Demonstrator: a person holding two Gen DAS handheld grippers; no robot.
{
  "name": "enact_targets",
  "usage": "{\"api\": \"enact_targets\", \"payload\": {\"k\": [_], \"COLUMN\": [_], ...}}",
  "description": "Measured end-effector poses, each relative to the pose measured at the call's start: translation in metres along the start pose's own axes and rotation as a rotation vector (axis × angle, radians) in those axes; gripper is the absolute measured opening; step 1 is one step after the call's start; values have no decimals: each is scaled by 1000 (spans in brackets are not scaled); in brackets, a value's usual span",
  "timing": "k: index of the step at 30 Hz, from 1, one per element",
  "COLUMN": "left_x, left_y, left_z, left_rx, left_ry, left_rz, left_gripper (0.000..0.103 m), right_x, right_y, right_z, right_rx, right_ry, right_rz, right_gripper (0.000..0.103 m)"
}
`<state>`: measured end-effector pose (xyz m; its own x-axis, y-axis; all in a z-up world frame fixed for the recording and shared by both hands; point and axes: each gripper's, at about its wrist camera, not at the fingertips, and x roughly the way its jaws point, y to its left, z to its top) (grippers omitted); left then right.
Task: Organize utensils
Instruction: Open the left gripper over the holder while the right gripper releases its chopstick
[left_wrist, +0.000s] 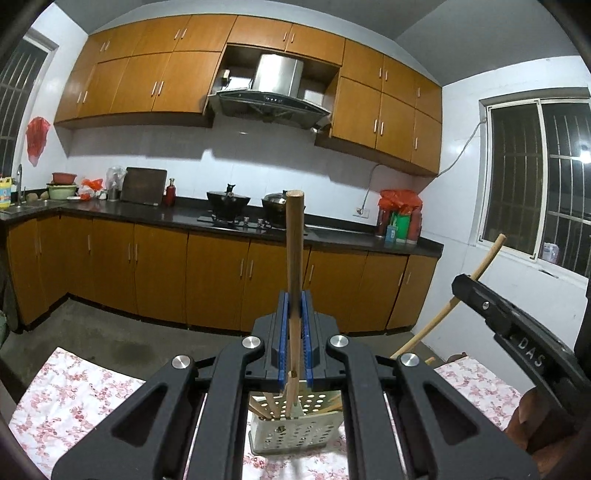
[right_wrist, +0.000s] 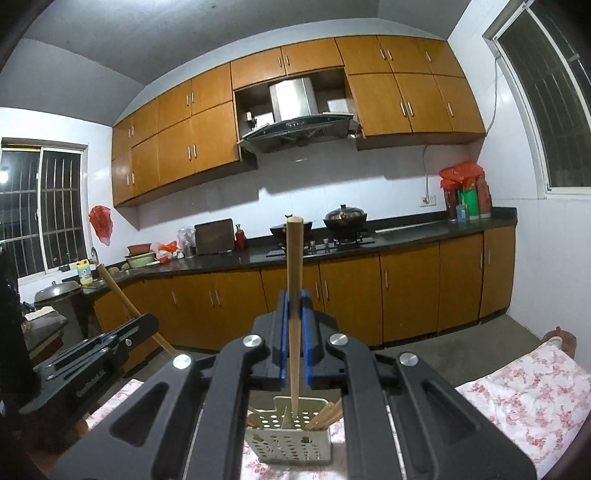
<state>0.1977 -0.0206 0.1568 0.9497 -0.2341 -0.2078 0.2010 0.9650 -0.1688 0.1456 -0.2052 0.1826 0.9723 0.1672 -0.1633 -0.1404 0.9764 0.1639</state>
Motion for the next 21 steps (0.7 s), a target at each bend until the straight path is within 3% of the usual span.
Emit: {"api": "enact_targets", "payload": {"k": [15,16,17,18,19,21], "left_x": [33,30,29,26,24,13], "left_y": [9,10,12,14,15,19], "left_z": [-18,-17,-14,-13,-11,-5], "left_rx": [-9,-15,-16,-20,-24,-34], "left_ry": [63,59,57,50,40,6], "left_rz": [-13,-11,-10,-2,8,16], "left_gripper": [8,12,18,41,59,62], "right_x": [34,32,29,26,21,11], "right_y": [-1,-2,-2,-4,-5,-8], "right_z": [-24,-24,-23,-22,-21,-18], "right_rx": [-1,-3,-4,-3,0,6], "right_ry": [92,87,84,78,67,47], "right_rz": [3,3,3,0,-4,-6], "right_gripper": [10,13,22,34,39,48]}}
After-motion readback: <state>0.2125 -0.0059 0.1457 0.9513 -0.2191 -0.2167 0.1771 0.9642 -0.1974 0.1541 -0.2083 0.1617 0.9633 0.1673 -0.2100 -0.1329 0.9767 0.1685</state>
